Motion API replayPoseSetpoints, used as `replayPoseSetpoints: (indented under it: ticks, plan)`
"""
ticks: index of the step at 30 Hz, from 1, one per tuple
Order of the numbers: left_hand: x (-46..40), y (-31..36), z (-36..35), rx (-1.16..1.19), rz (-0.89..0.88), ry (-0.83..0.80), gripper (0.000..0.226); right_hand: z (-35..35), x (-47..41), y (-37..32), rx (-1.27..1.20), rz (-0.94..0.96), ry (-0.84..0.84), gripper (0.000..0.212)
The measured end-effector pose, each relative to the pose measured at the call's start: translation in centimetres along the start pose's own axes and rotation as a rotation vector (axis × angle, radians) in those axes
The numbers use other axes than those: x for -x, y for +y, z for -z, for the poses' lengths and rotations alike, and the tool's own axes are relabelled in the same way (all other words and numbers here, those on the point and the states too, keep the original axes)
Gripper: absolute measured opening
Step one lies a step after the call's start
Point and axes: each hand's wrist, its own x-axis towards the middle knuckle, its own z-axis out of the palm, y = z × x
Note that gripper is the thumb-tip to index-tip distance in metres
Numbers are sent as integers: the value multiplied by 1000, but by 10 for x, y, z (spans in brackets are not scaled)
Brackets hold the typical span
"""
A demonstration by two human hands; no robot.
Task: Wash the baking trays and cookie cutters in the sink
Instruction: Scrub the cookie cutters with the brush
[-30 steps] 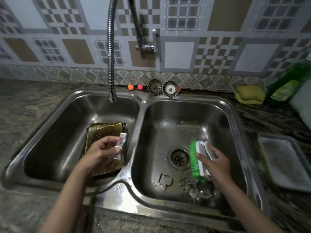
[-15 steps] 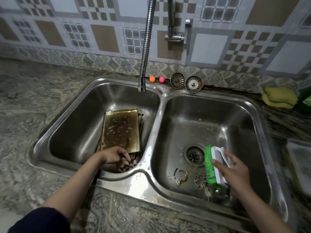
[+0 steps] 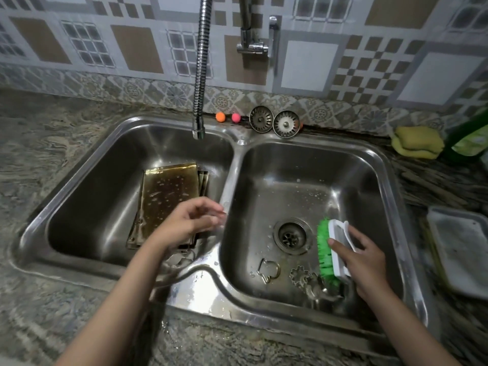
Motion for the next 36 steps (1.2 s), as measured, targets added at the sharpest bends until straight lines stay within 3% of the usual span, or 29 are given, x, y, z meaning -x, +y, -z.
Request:
replayPoseSetpoints:
  ticks: [4,7,12,17,21,24,27,31,36]
  plan:
    - [-27,-12,-82,-243,87,-241,30,6,3,-1,-23,-4,-4,69]
    - [-54,-44,-124,-630,115,-406,57,9,8,-2,-40,1,-13,68]
    - [-81,-91,-143,-1293,30,-690,81,26,18,-10,-5,67,5,66]
    - [-90,-106,-149,-1587,-122,-813,72,57,23,-23,-28,112,24,65]
    - [-92,-107,-151,-1468,-112,-756,63,74,28,-34,-35,162,73,67]
    - [-90,-103,-149,-1218,-72,-616,65,91,31,-50,-10,244,81,72]
    - [-86,-91,-153,-900,-126,-428,51,120,22,-76,22,345,176,74]
    - [-78,-66,-165,-574,-100,-213,47,169,-11,-96,244,409,327,68]
    - [-72,-49,-177,-295,21,-114,32,188,-42,-74,520,288,286,74]
